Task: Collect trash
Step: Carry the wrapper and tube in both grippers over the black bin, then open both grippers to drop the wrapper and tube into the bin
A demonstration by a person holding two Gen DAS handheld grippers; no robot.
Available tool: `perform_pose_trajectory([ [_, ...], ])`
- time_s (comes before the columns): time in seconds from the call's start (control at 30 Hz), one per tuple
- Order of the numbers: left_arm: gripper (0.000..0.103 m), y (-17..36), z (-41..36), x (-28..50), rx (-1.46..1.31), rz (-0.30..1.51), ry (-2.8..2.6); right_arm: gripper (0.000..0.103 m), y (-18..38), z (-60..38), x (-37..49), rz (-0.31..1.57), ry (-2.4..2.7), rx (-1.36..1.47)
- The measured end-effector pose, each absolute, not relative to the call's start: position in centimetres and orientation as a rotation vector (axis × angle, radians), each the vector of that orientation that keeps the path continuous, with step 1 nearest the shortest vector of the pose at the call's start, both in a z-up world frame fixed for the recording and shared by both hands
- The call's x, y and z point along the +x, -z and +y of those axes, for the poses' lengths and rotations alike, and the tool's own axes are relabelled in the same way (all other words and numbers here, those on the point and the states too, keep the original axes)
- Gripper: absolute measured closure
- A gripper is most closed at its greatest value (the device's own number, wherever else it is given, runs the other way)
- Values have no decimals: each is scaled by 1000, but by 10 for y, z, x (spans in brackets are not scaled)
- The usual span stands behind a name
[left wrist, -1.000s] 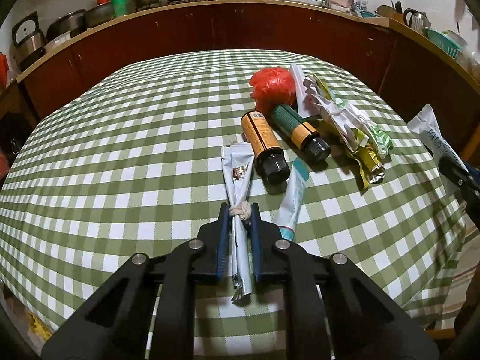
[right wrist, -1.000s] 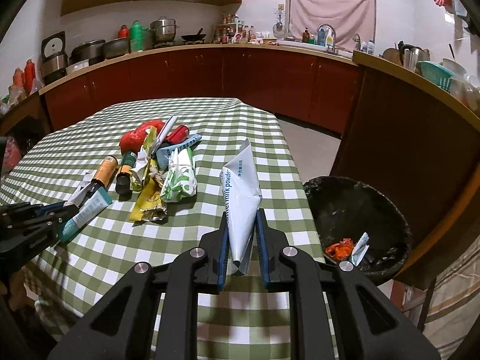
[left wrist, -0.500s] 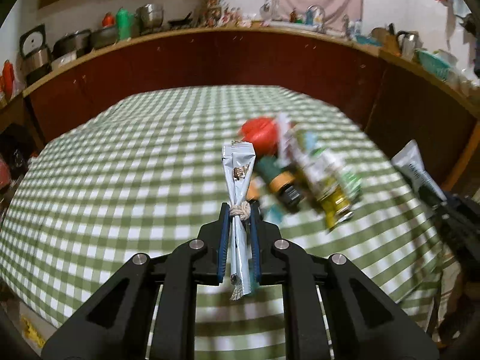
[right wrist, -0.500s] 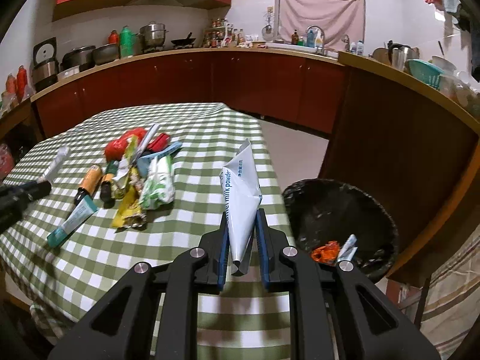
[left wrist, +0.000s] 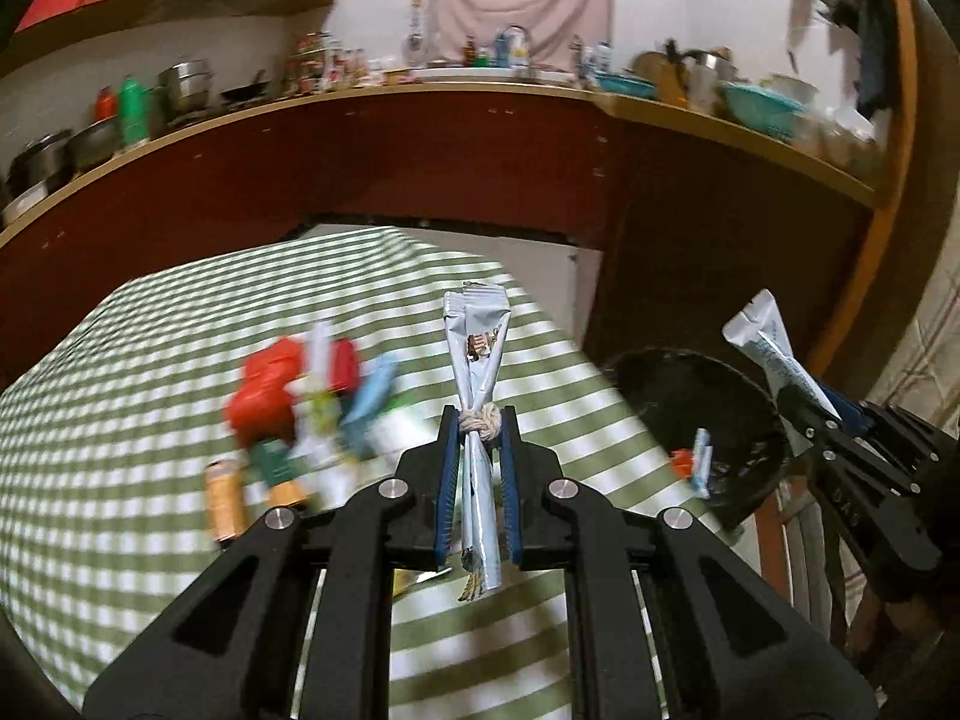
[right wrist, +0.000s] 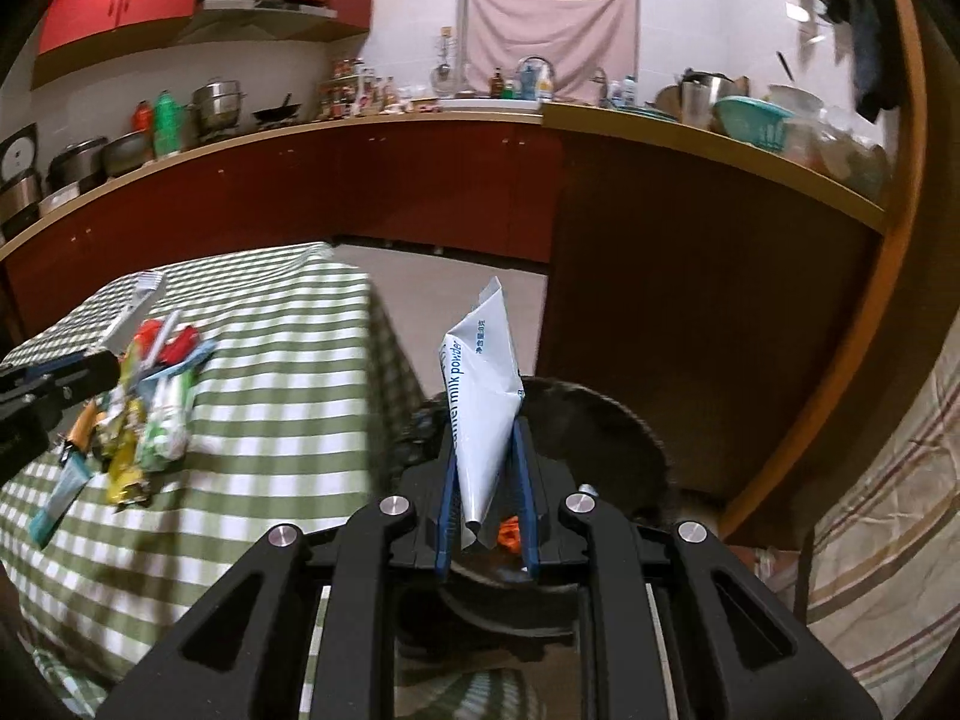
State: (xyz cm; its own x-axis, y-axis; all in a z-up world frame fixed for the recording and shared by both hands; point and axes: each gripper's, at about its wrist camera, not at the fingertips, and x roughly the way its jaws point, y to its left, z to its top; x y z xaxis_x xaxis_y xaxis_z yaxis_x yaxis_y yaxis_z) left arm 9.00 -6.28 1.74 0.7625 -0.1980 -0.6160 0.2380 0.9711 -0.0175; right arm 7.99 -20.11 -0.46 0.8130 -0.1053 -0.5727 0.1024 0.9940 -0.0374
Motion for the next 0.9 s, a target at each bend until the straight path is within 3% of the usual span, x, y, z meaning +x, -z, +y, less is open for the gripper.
perform_pose_trajectory([
  [0.4,90,13,-153,138,143,718,303,85,23,-244,100,635,161,30],
  [0.9,89,30,-206,176,194,771,319,85,48,-278,129,674,177,88],
])
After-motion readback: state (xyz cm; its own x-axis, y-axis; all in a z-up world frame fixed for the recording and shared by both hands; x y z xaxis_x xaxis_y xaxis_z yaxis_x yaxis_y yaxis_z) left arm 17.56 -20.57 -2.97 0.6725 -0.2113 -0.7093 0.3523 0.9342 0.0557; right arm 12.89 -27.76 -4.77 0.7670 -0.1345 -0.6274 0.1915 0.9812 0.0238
